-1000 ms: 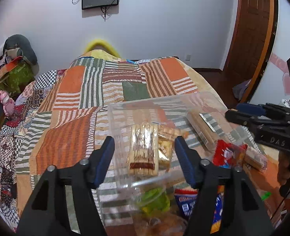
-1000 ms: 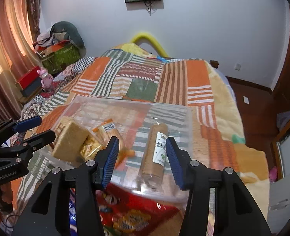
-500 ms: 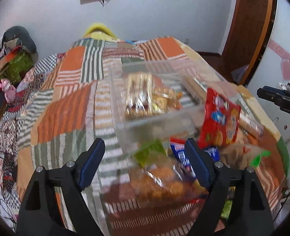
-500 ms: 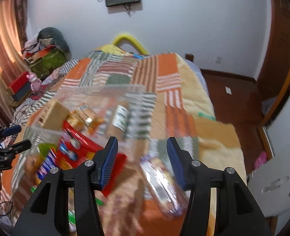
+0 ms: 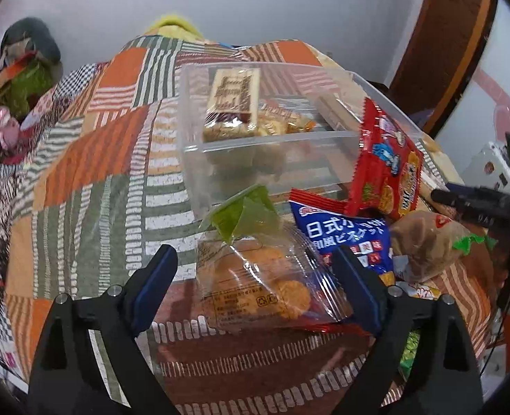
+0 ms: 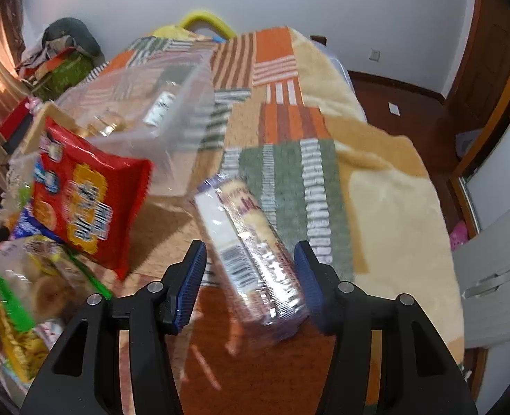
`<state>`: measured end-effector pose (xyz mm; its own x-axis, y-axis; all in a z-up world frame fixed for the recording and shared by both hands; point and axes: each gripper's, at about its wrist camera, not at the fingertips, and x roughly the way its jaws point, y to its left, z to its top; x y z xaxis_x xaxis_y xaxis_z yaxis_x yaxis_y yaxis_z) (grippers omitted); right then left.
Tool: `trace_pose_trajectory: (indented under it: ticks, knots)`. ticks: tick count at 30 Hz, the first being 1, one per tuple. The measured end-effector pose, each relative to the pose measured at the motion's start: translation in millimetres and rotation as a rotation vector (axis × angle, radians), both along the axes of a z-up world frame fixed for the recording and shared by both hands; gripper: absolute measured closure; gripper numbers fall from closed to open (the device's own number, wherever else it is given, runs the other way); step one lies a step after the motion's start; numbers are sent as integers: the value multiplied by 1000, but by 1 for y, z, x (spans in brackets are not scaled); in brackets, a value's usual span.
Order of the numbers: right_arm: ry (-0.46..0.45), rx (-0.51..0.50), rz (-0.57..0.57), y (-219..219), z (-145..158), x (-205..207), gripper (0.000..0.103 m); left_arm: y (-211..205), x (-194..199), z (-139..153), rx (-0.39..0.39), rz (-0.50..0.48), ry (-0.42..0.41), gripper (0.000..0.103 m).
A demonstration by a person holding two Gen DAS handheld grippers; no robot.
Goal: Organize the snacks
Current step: 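Grasp the long barcoded wafer bar with the right tool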
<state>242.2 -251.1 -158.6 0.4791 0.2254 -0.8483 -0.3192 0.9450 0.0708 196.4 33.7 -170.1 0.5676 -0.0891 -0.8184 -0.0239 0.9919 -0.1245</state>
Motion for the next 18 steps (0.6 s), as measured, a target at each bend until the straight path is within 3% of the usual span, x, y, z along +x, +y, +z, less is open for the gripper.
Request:
trace_pose_trajectory:
  ticks: [6,9,18]
  knots:
    - [1,-23,7,4,-6,-4,48,12,4,-16,38,56,31,11]
    - [-1,-16,21,6,-4,-8,56,16,3,-22,47,72,32,13]
    - [-37,-17,26,18,2,-29,60,13,-7,-16,80,38,-12,33]
